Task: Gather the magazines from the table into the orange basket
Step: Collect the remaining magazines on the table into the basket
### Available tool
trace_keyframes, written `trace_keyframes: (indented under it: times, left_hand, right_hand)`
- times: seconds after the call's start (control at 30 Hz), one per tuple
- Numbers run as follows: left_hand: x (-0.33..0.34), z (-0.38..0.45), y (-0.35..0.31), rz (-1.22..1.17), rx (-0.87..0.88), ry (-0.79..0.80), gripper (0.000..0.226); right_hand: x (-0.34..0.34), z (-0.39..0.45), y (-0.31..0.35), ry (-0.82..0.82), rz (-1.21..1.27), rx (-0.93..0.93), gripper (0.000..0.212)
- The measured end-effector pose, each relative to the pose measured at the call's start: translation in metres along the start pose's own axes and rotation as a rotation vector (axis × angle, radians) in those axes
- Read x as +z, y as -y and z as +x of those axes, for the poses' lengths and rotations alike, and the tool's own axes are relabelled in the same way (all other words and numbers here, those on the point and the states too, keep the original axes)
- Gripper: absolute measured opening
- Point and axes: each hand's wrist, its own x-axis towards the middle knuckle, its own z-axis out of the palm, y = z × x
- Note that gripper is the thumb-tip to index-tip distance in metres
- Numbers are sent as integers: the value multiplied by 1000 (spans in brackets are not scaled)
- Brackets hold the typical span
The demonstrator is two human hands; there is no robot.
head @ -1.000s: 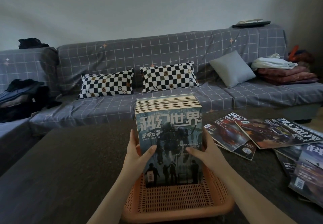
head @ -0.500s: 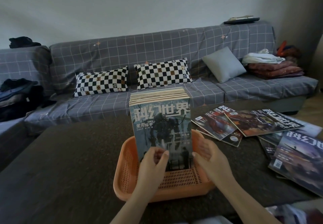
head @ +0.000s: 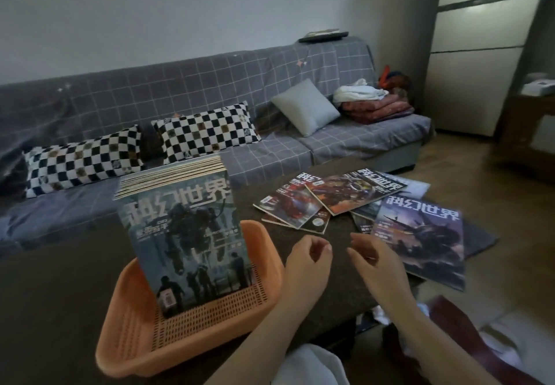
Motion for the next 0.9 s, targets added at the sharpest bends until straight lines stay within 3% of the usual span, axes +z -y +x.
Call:
trace_keyframes:
  times: [0.37, 0.57, 0.77, 0.9]
  left_hand:
    - [121, 48, -9, 1, -126, 135, 22]
    - [149, 71, -1, 101, -134, 115, 40]
    - [155, 83, -1, 42, -162, 98, 42]
    - [142, 84, 2, -191, -370, 264, 43]
  right_hand:
    - [-75, 24, -105, -207, -106, 270, 33]
    - [-94, 31, -139, -345, -376, 380, 43]
    - [-97, 30, -149, -356, -177, 458, 58]
    - [-104, 26, -150, -375, 50, 569, 62]
